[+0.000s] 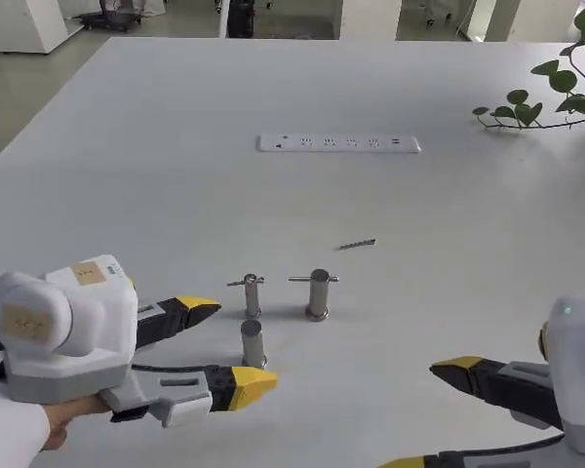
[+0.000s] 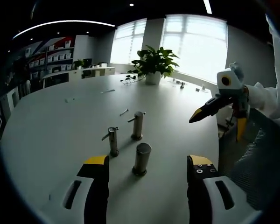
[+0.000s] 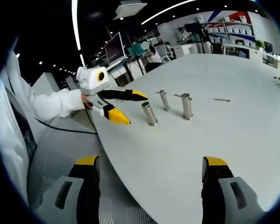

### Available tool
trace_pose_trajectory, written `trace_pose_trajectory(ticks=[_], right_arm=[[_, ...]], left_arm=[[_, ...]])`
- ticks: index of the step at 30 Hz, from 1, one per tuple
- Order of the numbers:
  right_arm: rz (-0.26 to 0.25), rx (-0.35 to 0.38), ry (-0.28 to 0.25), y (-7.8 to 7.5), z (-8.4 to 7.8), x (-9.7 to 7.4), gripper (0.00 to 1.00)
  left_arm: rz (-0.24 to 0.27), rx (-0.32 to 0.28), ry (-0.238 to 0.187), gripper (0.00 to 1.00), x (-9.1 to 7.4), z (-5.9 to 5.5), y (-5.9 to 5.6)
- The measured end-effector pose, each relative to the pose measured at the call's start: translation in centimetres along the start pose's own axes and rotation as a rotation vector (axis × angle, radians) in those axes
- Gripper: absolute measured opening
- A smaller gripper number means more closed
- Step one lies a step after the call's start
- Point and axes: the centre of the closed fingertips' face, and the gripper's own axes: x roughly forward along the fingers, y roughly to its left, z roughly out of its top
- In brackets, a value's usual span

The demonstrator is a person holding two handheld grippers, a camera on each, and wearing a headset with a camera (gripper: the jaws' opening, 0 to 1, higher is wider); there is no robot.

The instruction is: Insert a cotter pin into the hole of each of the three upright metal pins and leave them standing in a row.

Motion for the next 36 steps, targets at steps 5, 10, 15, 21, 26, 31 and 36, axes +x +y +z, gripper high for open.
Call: trace_pose_trajectory(ticks=[5,10,15,21,26,31,36], right_arm=[[-0.011,-0.011,0.016,-0.3,-0.2,0.1,0.89],[-0.012,-0.014,0.013,-0.3,0.0,0.1,0.88],[-0.009,-0.014,0.015,-0.2,0.1,0.1,0.89],[-0.008,-0.015,0.019,-0.3,0.1,0.2,0.89],[-0.002,-0.009,0.020,-0.3,0.0,0.4,0.88],[-0.010,-0.007,0.024,-0.5,0.0,0.2,0.89],[-0.029,0.000,0.020,-0.8,0.2,-0.1,0.89]], left_arm=[[-0.031,-0.036,-0.003,0.82,-0.7,-0.2,-0.4],[-0.050,-0.060,-0.005,0.85,-1.3,-0.3,-1.0],[-0.072,-0.070,0.008,0.89,-1.9,-0.6,-1.6],[-0.073,-0.098,-0.006,0.97,-2.3,-0.2,-1.8],[-0.065,-0.100,0.002,0.99,-2.3,-0.5,-1.6],[-0.071,-0.085,0.028,0.99,-2.4,-1.0,-1.9],[-0.074,-0.104,0.031,0.99,-2.9,-1.2,-2.1]])
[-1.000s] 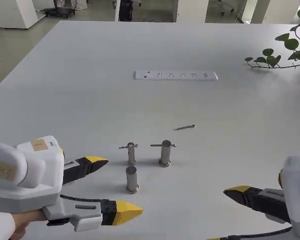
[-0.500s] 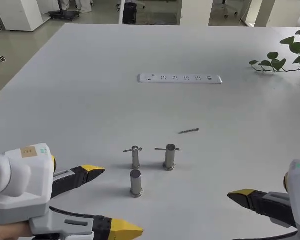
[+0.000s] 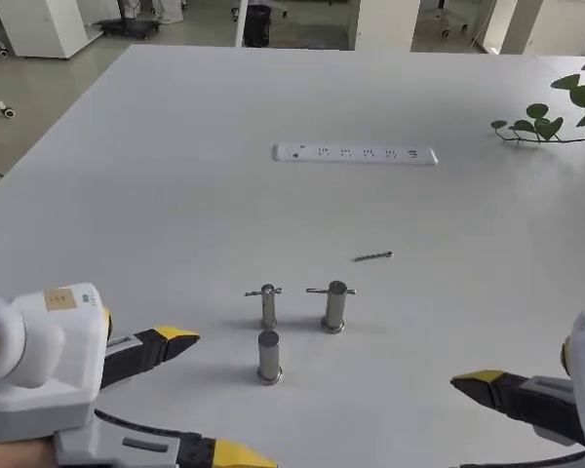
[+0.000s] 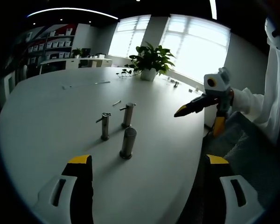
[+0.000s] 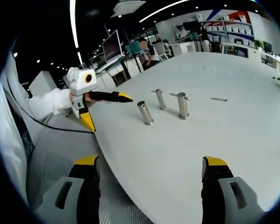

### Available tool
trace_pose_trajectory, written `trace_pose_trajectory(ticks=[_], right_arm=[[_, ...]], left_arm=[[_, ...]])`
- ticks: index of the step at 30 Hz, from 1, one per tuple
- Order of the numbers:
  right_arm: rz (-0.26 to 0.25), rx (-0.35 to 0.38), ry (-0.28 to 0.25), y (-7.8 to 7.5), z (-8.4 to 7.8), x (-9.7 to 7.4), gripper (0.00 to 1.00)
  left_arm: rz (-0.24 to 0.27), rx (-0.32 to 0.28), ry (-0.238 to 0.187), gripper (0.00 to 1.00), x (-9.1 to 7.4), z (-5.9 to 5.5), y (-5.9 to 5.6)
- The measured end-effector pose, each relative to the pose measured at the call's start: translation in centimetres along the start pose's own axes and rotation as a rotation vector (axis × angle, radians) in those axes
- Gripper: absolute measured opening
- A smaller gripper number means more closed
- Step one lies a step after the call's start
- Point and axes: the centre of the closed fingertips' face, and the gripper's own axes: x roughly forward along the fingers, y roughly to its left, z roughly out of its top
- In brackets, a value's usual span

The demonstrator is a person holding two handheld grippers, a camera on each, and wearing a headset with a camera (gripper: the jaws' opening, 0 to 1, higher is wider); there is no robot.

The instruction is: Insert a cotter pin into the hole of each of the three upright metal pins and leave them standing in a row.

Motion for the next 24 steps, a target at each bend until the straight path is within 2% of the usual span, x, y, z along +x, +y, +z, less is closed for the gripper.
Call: trace_pose_trajectory(ticks=[10,16,19,24], right_arm=[[-0.027,0.015,-0.020,-0.6,0.9,-0.2,0.88],[-0.038,0.011,-0.025,-0.9,1.7,-0.4,0.88],[-0.043,0.010,-0.024,-1.1,2.0,-0.4,0.88],[-0.047,0.007,-0.025,-1.3,2.4,-0.5,0.88]], left_arm=[[0.007,-0.020,0.001,0.99,-0.4,0.0,-0.1],[0.026,-0.048,-0.007,0.99,-1.0,-0.2,0.2],[0.037,-0.066,0.002,0.99,-1.2,-0.5,0.4],[0.051,-0.088,-0.012,0.99,-1.5,-0.4,0.6]])
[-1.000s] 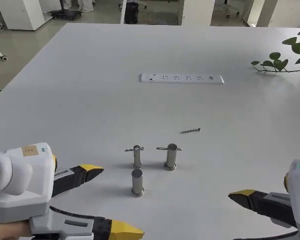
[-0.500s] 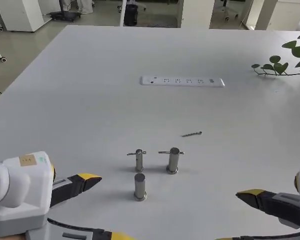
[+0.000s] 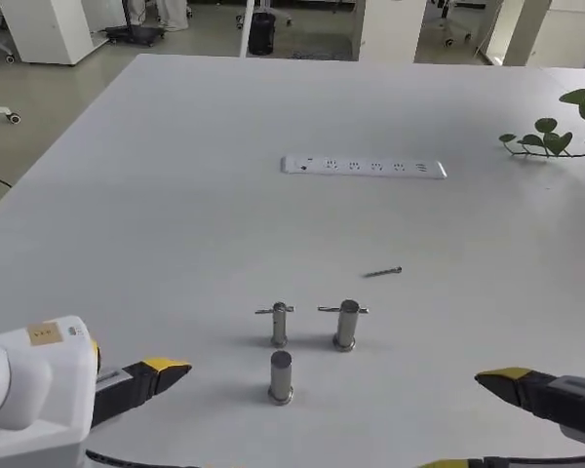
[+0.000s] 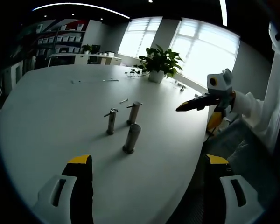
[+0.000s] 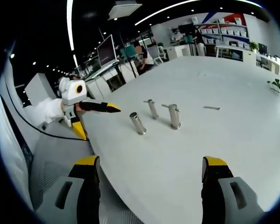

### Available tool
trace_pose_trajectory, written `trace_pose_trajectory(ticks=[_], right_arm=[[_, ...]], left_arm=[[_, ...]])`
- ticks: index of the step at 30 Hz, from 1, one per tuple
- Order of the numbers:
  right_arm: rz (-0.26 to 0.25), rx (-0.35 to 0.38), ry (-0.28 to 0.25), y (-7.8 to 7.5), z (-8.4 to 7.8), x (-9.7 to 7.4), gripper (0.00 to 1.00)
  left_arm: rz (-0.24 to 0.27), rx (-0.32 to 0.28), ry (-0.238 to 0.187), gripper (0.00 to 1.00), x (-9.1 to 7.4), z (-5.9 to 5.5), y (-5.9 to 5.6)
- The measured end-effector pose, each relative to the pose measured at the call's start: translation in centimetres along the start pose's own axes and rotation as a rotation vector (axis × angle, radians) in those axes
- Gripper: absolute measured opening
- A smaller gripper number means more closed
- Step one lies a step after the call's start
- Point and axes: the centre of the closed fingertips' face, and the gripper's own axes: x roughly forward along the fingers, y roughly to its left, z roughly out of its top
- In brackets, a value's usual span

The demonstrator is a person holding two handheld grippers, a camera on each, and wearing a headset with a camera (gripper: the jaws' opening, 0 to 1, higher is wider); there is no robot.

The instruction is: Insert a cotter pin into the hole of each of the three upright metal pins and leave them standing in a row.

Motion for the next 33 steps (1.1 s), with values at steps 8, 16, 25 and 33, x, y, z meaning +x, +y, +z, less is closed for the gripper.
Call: trace_pose_trajectory(ticks=[8,16,25,33], right_arm=[[-0.004,-0.015,0.004,-0.1,0.7,-0.1,0.88],[-0.016,-0.035,0.011,-0.7,1.4,-0.2,0.87],[-0.014,-0.064,0.021,-1.3,2.3,-0.3,0.87],[-0.027,-0.110,0.036,-2.4,3.5,-0.4,0.86]], left_arm=[[0.021,-0.007,-0.001,0.99,-0.3,-0.1,0.2],[0.036,-0.030,0.011,0.99,-0.3,-0.6,0.1],[0.048,-0.039,0.001,0.99,-0.5,-0.5,-0.1],[0.052,-0.045,0.000,0.99,-0.6,-0.5,-0.3]])
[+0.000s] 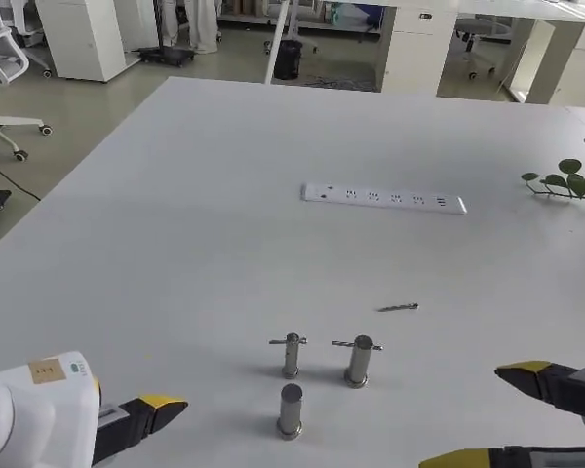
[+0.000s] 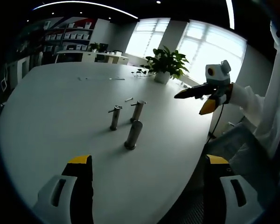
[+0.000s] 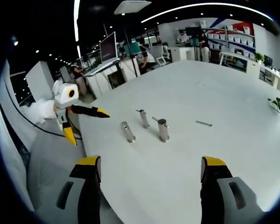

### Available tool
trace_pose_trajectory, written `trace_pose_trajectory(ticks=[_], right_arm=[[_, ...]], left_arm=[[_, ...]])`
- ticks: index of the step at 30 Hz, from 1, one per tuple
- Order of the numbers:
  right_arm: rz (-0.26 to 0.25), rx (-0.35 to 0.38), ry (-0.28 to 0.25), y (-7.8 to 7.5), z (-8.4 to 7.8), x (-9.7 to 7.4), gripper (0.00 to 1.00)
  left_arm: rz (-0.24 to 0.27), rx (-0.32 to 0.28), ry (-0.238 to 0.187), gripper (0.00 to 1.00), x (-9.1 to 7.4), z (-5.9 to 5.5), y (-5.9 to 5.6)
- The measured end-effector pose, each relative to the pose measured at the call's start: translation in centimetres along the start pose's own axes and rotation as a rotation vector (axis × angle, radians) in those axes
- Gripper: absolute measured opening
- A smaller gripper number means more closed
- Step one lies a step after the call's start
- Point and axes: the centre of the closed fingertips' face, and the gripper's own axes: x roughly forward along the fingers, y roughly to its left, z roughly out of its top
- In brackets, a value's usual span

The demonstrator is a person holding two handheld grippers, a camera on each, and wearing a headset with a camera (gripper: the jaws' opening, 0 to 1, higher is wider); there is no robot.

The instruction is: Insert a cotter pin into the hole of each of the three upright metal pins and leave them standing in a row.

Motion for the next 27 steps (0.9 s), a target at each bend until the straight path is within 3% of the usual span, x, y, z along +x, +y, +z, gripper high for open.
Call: trace_pose_trajectory(ticks=[5,22,27], right_arm=[[-0.020,-0.030,0.015,-1.1,0.5,0.1,0.86],[-0.044,-0.139,0.135,-4.4,1.4,1.2,0.84],[-0.039,-0.167,0.164,-4.9,1.5,1.7,0.84]], left_arm=[[0.002,-0.008,0.000,0.99,-0.1,-0.1,-0.2],[0.003,-0.006,0.018,0.96,-0.2,-0.3,-0.5],[-0.002,-0.028,-0.002,0.96,-0.3,0.0,-0.7]])
